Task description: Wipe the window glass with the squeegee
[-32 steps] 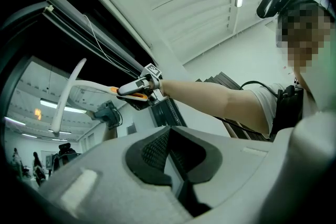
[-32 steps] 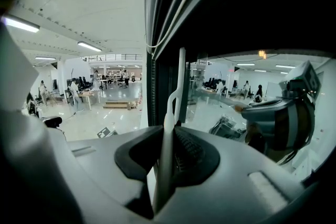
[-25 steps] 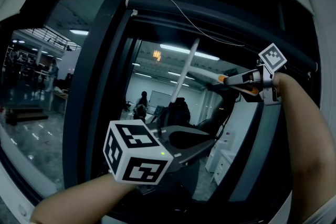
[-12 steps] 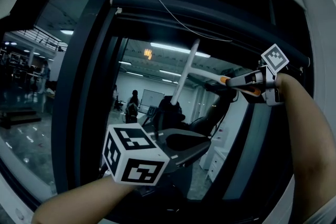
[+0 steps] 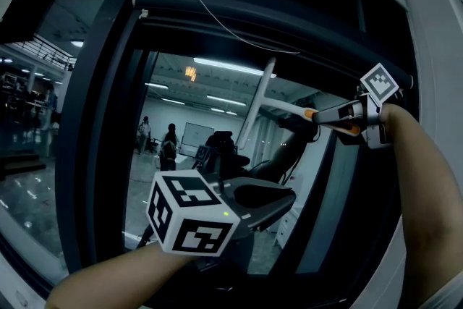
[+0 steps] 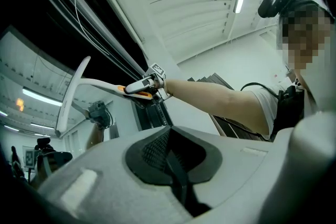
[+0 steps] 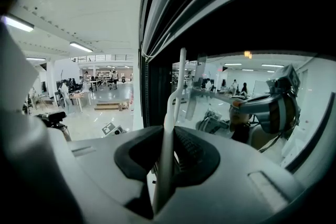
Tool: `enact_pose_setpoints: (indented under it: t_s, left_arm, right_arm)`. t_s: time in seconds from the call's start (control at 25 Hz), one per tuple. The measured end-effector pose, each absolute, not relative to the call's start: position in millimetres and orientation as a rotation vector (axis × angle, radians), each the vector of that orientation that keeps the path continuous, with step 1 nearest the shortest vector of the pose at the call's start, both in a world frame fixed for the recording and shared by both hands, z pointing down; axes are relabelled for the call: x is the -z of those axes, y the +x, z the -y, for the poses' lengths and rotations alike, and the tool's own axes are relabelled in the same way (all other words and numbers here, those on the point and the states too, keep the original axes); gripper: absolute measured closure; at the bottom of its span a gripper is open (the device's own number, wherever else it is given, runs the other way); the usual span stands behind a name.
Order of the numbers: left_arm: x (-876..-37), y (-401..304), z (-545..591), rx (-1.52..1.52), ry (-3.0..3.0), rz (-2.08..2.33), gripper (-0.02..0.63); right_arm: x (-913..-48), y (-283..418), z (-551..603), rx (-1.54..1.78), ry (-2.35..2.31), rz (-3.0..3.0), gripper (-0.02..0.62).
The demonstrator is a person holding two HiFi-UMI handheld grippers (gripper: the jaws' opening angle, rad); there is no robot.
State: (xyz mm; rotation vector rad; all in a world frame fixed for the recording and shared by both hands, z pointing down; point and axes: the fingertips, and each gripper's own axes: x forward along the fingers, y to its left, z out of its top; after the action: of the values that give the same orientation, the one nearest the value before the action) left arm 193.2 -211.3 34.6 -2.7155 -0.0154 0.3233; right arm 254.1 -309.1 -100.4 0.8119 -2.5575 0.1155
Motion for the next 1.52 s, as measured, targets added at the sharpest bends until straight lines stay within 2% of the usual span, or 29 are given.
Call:
enact_pose_setpoints:
  t_s: [0.2, 0.44, 1.16, 1.52]
  left_arm:
    - [-43.8, 224.2, 179.6, -0.319, -2.721, 0.064, 0.606]
    - [-43.1, 256.3, 191.7, -0.320, -2.744, 0.136, 0.606]
    - [-30.6, 306.3, 221.4, -0.353, -2.760, 0.307, 0.606]
    - [-43.5, 350.5, 192.6, -0.362, -2.770, 0.390, 0.606]
  right_arm:
    - [90.5, 286.8, 275.5, -0.127, 0.843, 2.560, 0.529]
    - [90.8, 320.6, 278.5, -0.151, 0.902, 2.536, 0.529]
    - [100.5, 371.1, 306.6, -0.186, 1.062, 2.491, 0.526]
    - [92.7, 413.6, 273.0, -0.226, 1.138, 2.459, 0.527]
